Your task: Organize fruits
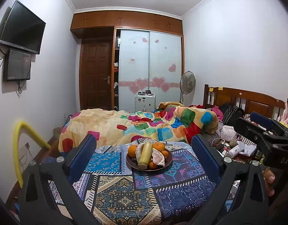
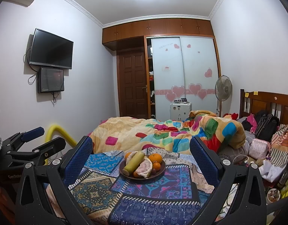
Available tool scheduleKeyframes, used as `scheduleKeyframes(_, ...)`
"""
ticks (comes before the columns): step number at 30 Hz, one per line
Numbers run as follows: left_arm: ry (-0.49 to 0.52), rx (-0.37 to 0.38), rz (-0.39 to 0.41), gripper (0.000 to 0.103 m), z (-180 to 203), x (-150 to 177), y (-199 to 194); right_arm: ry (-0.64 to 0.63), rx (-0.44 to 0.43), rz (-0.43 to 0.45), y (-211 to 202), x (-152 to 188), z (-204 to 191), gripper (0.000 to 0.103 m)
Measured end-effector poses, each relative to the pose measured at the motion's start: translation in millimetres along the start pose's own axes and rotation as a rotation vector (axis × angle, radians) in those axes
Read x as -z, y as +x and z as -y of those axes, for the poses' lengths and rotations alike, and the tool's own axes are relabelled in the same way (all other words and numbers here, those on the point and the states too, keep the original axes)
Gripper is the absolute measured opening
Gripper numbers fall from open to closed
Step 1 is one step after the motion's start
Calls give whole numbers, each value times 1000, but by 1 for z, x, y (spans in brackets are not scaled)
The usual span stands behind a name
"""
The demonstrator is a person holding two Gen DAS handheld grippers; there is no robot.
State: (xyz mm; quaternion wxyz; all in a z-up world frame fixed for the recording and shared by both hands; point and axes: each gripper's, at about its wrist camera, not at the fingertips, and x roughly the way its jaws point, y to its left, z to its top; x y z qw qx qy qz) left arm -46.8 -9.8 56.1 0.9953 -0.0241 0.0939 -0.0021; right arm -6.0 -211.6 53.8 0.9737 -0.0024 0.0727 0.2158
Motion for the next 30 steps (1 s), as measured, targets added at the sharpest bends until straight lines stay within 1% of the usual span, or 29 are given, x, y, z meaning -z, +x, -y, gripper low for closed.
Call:
scheduleKeyframes(18, -10, 18, -9, 103, -3, 2, 0, -1, -4, -3, 1, 0, -1, 103)
scheduleKeyframes(30, -13, 14, -12, 103, -5, 1, 1, -3, -9, -16, 3, 4, -4, 103)
